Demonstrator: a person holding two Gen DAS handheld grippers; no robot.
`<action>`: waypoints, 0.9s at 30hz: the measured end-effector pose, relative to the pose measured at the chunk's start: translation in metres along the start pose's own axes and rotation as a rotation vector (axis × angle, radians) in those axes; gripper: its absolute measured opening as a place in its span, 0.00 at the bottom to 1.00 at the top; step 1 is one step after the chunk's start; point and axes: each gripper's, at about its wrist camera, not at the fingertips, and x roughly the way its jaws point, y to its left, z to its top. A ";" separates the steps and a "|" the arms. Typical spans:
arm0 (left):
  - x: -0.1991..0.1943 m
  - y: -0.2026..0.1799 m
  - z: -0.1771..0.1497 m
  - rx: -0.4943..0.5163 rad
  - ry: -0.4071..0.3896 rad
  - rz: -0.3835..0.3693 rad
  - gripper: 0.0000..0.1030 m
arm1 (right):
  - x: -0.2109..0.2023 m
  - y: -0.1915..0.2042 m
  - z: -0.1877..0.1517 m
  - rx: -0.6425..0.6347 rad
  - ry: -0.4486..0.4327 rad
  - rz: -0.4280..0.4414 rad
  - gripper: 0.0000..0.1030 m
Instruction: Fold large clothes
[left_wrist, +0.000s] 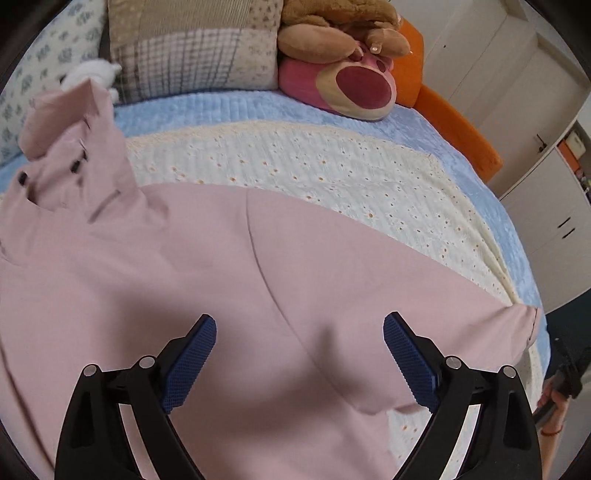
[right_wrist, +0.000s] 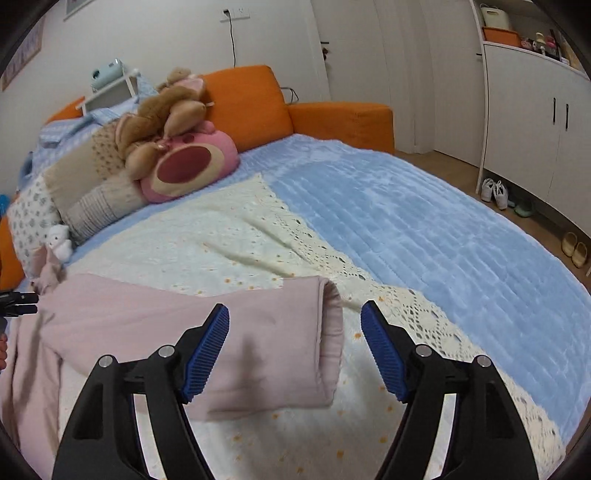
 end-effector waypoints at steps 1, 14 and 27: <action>0.006 0.003 0.000 -0.025 0.010 -0.013 0.91 | 0.010 0.001 -0.001 -0.006 0.026 0.014 0.69; -0.007 0.032 0.002 -0.075 0.046 0.004 0.91 | -0.041 0.078 0.003 -0.076 0.010 0.329 0.07; -0.020 0.067 -0.001 -0.223 0.025 -0.148 0.91 | -0.239 0.298 -0.089 -0.530 0.025 1.190 0.07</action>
